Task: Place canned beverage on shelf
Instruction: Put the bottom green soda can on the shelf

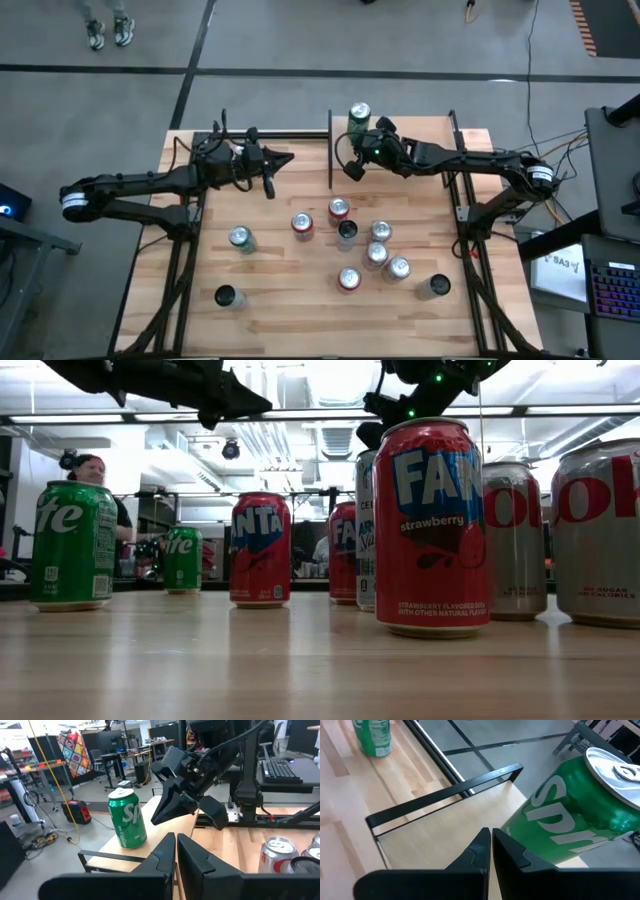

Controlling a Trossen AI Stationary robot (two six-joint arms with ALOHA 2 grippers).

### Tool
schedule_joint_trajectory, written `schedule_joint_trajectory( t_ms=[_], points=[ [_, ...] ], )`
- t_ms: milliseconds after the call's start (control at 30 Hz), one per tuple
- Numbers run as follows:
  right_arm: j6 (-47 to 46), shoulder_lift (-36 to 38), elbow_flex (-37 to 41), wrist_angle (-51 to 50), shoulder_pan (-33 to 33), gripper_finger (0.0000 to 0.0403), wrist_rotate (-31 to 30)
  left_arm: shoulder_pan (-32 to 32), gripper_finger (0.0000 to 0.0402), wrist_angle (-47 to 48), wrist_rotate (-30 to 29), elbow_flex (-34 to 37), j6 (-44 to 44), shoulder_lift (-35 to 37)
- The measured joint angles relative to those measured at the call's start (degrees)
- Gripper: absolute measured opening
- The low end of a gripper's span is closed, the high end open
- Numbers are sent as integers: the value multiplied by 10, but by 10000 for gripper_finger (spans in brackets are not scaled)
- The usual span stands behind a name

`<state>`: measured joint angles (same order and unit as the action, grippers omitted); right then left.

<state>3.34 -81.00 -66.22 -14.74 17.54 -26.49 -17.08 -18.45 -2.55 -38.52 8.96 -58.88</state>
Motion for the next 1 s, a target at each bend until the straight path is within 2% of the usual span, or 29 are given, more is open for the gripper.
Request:
schedule_joint_trajectory(
  t_ms=[467,567,767,1000],
  points=[
    [-78,0,0,0,-4,9,1,-47,1,25,13,0,92,45],
    [-90,0,0,0,-4,9,1,-66,1,48,66,0,91,55],
    [-95,0,0,10,-3,9,2,-97,0,53,216,0,99,66],
    [-103,0,0,22,-3,9,27,-113,0,52,231,9,88,69]
  ],
)
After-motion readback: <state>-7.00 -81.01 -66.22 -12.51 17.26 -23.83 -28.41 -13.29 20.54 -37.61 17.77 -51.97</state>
